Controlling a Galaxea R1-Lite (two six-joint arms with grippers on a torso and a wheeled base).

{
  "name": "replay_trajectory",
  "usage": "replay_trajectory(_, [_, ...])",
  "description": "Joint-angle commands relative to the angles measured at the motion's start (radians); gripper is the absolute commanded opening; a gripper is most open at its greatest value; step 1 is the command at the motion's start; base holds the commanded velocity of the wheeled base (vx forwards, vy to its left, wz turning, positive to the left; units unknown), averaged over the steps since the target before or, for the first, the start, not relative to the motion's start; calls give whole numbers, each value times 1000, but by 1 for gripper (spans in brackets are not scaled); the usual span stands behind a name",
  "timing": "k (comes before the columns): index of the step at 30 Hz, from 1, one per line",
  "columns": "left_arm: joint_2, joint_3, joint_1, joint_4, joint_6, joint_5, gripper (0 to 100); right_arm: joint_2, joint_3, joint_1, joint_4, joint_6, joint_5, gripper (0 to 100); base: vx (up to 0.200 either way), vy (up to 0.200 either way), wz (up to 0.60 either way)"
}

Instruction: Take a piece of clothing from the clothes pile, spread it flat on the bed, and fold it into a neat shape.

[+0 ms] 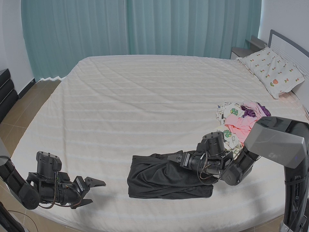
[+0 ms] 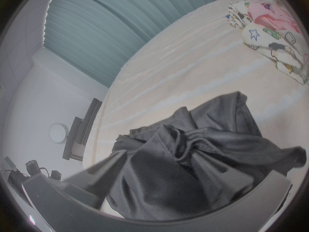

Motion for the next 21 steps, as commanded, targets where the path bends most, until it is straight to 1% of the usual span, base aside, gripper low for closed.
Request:
replay_trajectory(1, [5, 0, 0, 0, 0, 0, 100, 14, -45, -2, 54, 0, -1, 0, 0, 0, 0])
replay_trajectory(3, [5, -1, 0, 0, 0, 0, 100, 2, -37, -11, 76, -1, -3, 0, 0, 0, 0])
replay_trajectory(5, [5, -1, 0, 0, 0, 0, 100, -16, -17, -37, 80, 0, -3, 0, 0, 0, 0])
replay_trajectory(8, [8, -1, 0, 0, 0, 0, 100, -35, 6, -62, 73, 2, -3, 0, 0, 0, 0])
replay_trajectory(11, [11, -1, 0, 0, 0, 0, 100, -69, 52, -108, 66, 3, -1, 0, 0, 0, 0])
replay_trajectory(14, [14, -1, 0, 0, 0, 0, 100, -81, 76, -129, 66, 5, 0, 0, 0, 0, 0])
replay_trajectory(21, [15, -1, 0, 0, 2, 0, 100, -79, 118, -180, 10, 8, 0, 0, 0, 0, 0])
